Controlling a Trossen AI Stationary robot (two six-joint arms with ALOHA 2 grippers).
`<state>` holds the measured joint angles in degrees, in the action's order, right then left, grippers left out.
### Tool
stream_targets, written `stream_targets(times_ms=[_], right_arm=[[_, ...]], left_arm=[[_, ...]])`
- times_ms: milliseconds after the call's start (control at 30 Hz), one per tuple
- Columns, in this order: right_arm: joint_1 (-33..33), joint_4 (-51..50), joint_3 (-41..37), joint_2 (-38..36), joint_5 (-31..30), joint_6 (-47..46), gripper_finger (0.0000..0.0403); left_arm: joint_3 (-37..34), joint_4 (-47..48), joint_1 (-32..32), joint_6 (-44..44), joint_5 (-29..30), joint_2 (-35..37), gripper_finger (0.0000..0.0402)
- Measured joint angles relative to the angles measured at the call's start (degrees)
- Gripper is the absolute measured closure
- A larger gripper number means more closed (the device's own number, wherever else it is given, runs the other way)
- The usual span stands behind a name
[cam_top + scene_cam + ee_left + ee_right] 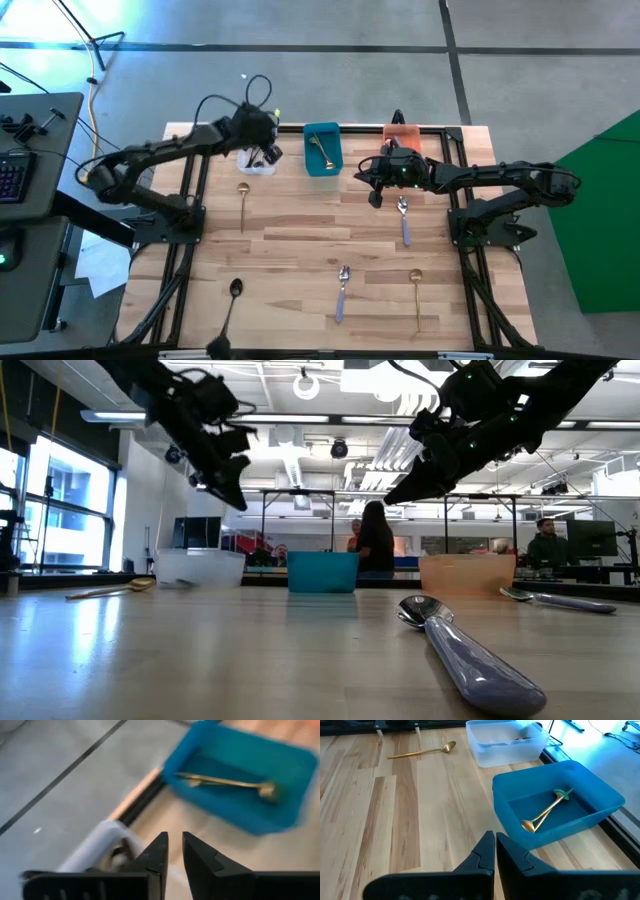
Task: Sort silverware by color (type)
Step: Put the top purple spoon into the orange bin
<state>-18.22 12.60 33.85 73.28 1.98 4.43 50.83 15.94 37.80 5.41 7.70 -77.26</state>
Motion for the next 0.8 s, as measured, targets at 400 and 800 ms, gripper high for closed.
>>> stream_targets(times_ms=[400, 800], right_arm=[[0.0, 0.1, 0.0, 0.0, -4.9, -1.4, 0.0403], [6.0, -9.8, 5.6, 0.0, -18.1, -4.4, 0.0373]], left_arm=[[-19.6, -29.0, -17.9, -9.9, 0.4, 7.6, 0.0400], [-35.8, -60.9, -25.9, -11.3, 0.7, 3.5, 0.0401]])
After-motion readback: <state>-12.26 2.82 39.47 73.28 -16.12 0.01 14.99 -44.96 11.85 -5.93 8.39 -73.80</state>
